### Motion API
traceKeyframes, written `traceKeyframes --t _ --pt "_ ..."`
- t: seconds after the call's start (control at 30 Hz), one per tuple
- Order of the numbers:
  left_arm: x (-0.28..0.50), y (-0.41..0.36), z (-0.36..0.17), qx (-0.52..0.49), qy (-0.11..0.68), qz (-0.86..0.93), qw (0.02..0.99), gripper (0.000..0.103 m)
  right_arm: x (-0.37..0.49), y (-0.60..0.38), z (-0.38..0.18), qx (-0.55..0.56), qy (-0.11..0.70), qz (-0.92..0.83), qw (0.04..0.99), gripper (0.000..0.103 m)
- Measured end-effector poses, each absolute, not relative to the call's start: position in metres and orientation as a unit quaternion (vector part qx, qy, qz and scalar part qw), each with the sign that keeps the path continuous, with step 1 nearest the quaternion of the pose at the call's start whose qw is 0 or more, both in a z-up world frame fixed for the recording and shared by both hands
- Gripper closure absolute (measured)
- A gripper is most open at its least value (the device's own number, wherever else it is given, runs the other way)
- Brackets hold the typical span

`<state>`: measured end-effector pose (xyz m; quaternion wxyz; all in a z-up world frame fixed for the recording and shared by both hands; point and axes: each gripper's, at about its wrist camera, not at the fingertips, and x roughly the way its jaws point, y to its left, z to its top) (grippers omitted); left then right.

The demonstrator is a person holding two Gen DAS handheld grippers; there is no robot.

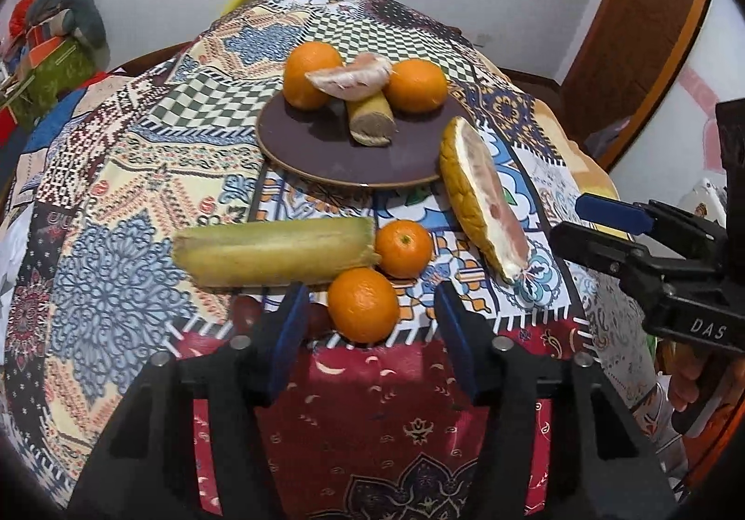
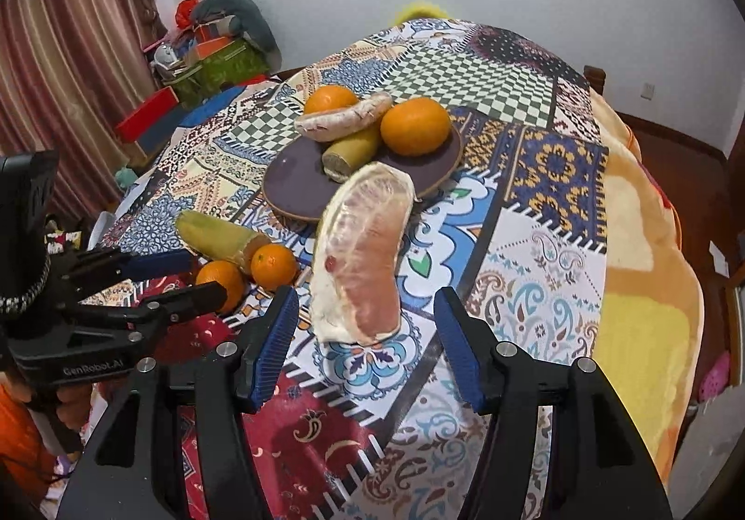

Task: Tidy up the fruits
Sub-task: 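Grasp another pomelo segment with the right gripper while the left gripper grasps a small mandarin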

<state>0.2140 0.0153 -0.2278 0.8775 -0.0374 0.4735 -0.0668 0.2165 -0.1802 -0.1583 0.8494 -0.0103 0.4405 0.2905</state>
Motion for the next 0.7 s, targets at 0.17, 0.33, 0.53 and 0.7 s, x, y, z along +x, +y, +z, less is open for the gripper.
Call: traceKeyframes --t 0.17,0.33,0.53,0.7 --pt "0.213 0.011 -0.235 -0.018 0.474 -0.059 0.879 0.064 0.218 -0.181 -0.164 -0.007 0.448 0.29 0.846 0.046" --pt "0.212 0.02 -0.233 -0.031 0.47 -0.06 0.88 0.07 0.223 -0.174 -0.168 -0.009 0.455 0.292 0.841 0.046" --pt "0.208 0.032 -0.216 -0.042 0.446 -0.06 0.892 0.07 0.226 -0.161 -0.171 -0.022 0.452 0.299 0.84 0.037" --pt "0.208 0.04 -0.205 -0.038 0.43 -0.049 0.901 0.07 0.234 -0.15 -0.181 -0.031 0.46 0.302 0.835 0.037"
